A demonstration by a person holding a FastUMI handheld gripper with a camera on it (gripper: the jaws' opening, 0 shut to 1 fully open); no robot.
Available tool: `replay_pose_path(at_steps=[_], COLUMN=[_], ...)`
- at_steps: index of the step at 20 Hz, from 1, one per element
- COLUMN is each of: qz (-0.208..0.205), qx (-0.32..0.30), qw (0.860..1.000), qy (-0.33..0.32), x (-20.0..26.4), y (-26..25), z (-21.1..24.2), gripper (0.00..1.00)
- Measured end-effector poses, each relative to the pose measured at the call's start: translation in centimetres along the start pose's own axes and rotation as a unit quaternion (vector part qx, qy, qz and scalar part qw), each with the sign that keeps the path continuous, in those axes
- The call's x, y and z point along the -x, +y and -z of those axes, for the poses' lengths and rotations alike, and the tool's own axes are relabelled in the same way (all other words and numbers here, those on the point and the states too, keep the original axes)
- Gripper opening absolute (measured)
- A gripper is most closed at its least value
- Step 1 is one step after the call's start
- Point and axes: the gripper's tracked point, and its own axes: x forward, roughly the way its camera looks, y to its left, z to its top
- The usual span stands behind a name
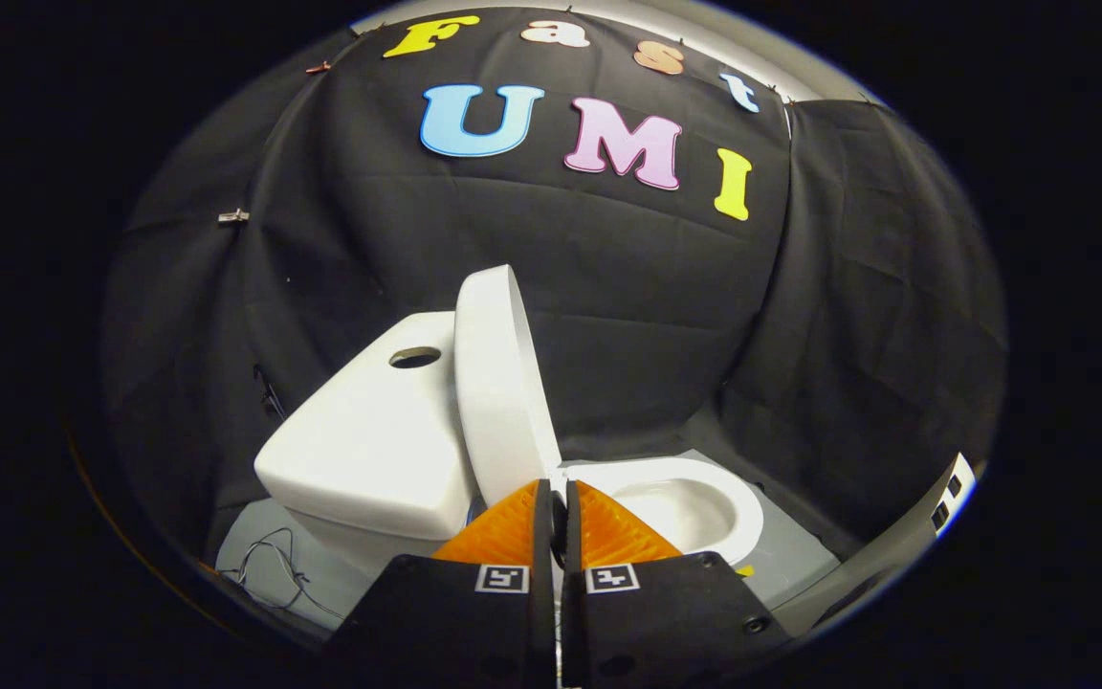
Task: Open the toilet lid.
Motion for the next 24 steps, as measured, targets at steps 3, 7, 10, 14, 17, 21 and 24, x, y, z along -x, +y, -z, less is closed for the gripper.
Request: replay_pose_path(at_steps=[3, 7, 10, 14, 17, 21, 24], qz=[-0.002, -0.006, -0.021, -0.032, -0.044, -0.059, -0.080], qx=[0.000, -0.007, -0.019, -0.020, 0.003, 0.003, 0.000], qw=[1.000, 1.000, 1.000, 0.999, 0.999, 0.997, 0.995], qy=[-0.003, -0.005, -0.004, -0.016, -0.025, -0.045, -0.050], x=[-0.1, 0.0, -0.1, 0.3, 0.8, 1.7, 2.6], y=[-0.3, -0.7, -0.5, -0.8, -0.6, -1.4, -1.5], z=[0.1, -0.1, 0.2, -0.2, -0.2, -2.0, -3.2], gripper=[0.07, 0.09, 0.12, 0.46, 0.85, 0.99, 0.99])
